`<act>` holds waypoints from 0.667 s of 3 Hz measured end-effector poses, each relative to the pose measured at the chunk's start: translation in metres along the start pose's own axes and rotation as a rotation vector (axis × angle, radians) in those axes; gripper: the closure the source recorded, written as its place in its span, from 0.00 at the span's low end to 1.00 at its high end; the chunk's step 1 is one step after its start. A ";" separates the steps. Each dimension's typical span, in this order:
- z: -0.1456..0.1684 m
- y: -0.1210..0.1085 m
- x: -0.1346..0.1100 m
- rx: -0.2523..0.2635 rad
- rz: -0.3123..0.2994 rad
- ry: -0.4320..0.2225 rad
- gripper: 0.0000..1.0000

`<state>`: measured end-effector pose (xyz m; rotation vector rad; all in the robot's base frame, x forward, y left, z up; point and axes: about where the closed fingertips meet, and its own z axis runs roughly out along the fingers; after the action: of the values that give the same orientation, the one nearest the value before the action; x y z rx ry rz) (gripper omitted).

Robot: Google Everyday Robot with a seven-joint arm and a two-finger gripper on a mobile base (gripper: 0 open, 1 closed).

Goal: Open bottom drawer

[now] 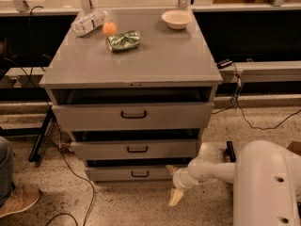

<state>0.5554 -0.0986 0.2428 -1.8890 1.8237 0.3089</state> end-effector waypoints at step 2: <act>0.035 -0.013 0.029 0.050 0.014 0.000 0.00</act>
Offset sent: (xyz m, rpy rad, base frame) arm 0.0417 -0.0146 -0.0534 0.0087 -0.0866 -0.0598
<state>0.5770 -0.1069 0.2016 -1.8433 1.8283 0.2649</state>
